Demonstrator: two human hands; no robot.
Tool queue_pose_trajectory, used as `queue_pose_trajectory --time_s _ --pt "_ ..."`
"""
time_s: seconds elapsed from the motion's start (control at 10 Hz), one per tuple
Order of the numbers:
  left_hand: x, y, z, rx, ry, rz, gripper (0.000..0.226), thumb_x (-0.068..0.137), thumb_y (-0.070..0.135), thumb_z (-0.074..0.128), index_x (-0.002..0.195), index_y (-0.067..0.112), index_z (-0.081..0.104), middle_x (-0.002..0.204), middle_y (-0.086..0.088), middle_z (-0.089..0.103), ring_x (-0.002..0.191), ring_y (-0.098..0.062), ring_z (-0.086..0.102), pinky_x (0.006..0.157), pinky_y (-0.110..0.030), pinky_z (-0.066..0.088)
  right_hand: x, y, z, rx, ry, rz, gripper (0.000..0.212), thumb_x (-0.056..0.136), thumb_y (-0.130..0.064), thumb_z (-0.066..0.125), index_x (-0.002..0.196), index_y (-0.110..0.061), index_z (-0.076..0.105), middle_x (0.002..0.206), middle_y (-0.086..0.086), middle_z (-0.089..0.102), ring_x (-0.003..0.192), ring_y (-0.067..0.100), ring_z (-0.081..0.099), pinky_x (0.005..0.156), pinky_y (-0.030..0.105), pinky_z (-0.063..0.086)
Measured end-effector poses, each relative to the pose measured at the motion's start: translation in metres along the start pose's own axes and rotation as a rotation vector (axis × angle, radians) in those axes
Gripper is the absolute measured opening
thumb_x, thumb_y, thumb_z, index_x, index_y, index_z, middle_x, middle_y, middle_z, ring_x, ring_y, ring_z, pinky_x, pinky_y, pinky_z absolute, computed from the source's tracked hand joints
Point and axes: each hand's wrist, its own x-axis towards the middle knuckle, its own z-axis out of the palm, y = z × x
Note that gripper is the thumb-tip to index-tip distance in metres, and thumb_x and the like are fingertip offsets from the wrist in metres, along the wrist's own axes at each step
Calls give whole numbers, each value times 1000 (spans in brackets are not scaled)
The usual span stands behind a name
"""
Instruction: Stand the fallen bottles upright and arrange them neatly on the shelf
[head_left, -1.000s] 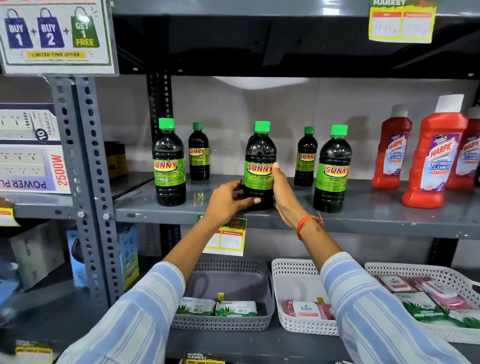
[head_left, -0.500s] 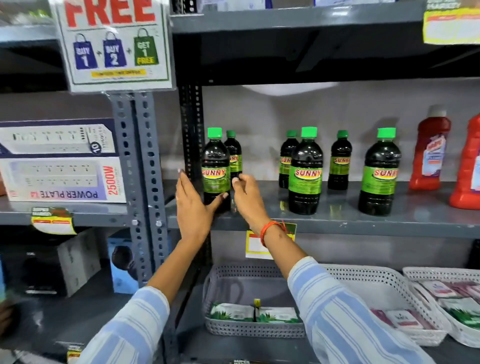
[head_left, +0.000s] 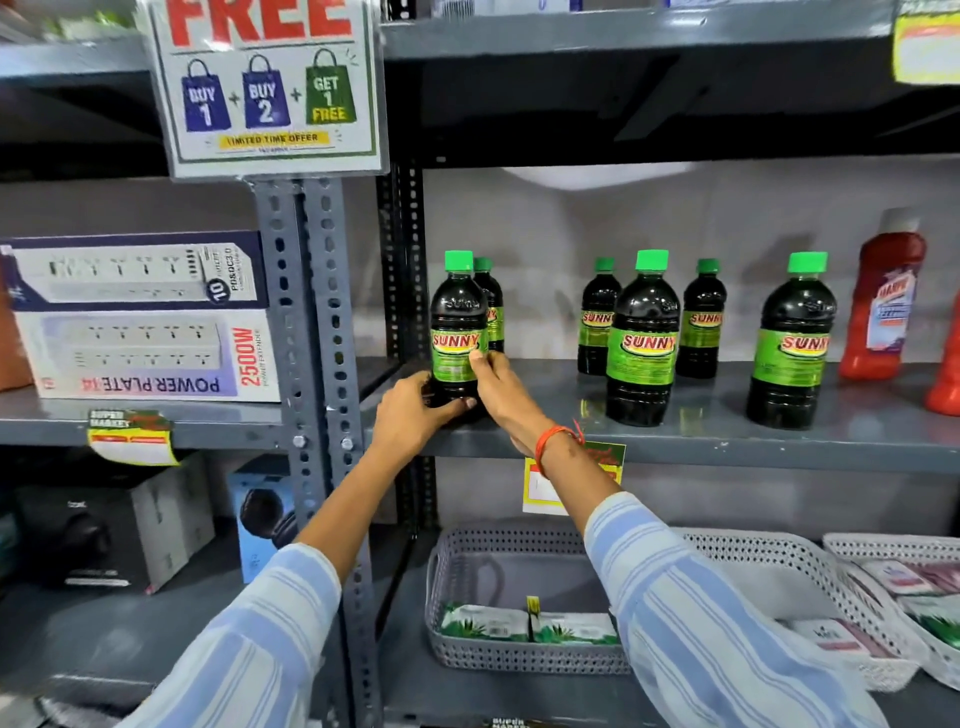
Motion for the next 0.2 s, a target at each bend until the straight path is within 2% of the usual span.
queue_pose_trajectory --time_s 0.1,0.2 --pt "0 0 -3 -5 -37 9 39 75 36 77 104 11 67 96 -6 72 86 -20 64 65 -27 40 1 4 3 -20 22 -28 49 100 -41 34 139 -12 40 142 18 46 131 31 43 110 44 37" --pt "0 9 -3 37 -38 -27 40 77 38 75 103 9 66 96 -8 71 89 -24 64 65 -28 40 2 -2 0 -10 48 1 49 99 -42 36 138 -12 41 142 18 46 131 31 43 111 48 36"
